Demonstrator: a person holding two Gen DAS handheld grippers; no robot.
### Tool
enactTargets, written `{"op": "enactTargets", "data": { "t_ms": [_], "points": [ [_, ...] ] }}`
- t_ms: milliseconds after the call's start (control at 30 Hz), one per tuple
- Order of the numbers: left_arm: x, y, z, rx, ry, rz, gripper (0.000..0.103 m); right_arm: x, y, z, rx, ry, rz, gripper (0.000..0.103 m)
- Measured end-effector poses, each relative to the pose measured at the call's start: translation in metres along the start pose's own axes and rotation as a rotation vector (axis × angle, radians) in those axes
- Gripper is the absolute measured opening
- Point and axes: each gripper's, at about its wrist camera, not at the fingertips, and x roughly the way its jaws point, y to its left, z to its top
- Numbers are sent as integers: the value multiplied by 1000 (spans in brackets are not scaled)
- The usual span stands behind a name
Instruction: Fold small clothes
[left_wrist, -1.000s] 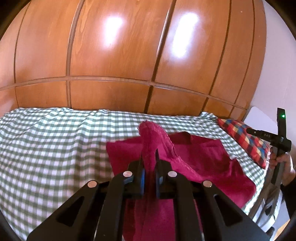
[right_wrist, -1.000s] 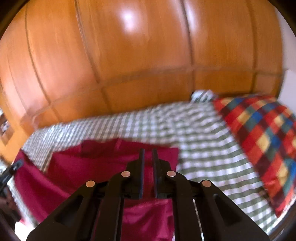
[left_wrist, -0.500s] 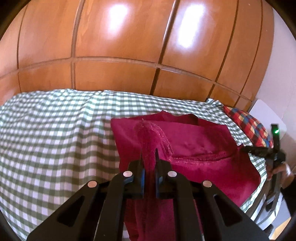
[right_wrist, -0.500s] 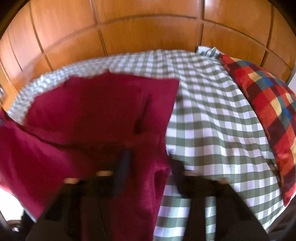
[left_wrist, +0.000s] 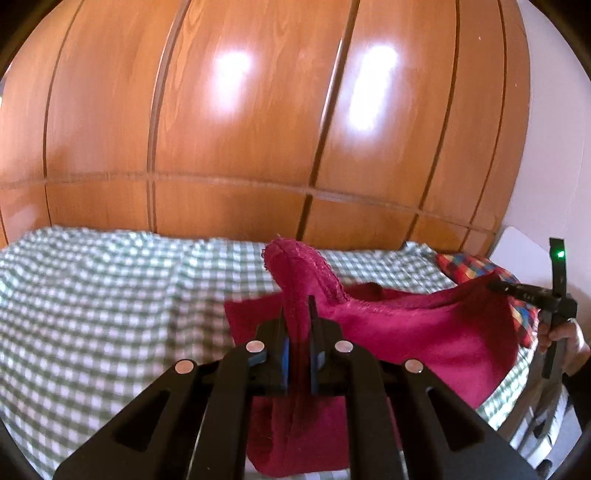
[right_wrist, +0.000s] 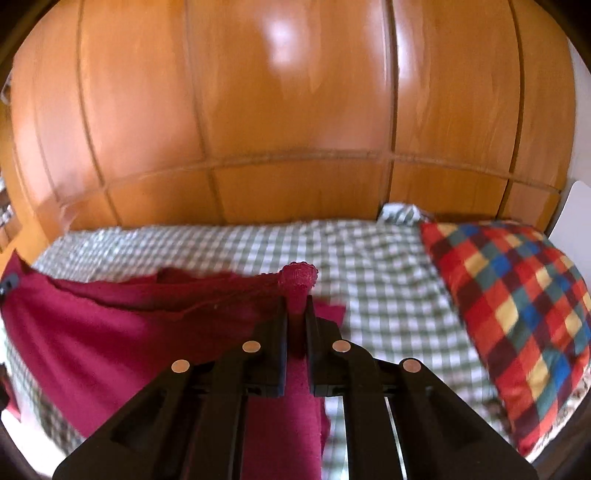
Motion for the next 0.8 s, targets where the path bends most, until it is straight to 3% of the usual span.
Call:
{"op": "enactTargets", "data": {
  "t_ms": [100, 233, 467, 567, 600, 633, 700, 800],
  "points": [
    [24, 6, 14, 6, -4, 19, 6, 38, 0, 19, 33, 18, -37, 7],
    [77, 17, 25, 4, 56, 67, 6, 96, 3, 28, 79, 91, -71, 7],
    [178, 41, 8, -30, 258, 164, 7, 176, 2, -1, 106, 274, -162, 7],
    [205, 56, -7, -77, 349, 207, 20, 178, -2, -9, 132, 292, -142, 8],
    [203, 59, -8, -97, 351, 205, 26, 173, -4, -9, 132, 285, -138, 18],
    [200, 64, -9, -127, 346, 196, 31, 168, -5, -9, 130, 273, -141, 34],
    [184, 73, -9, -186, 324, 166, 36, 151, -9, -9, 133, 231, -138, 48],
    [156, 81, -13, -232, 297, 108, 36, 126, -9, -8, 122, 200, -106, 48]
  ]
}}
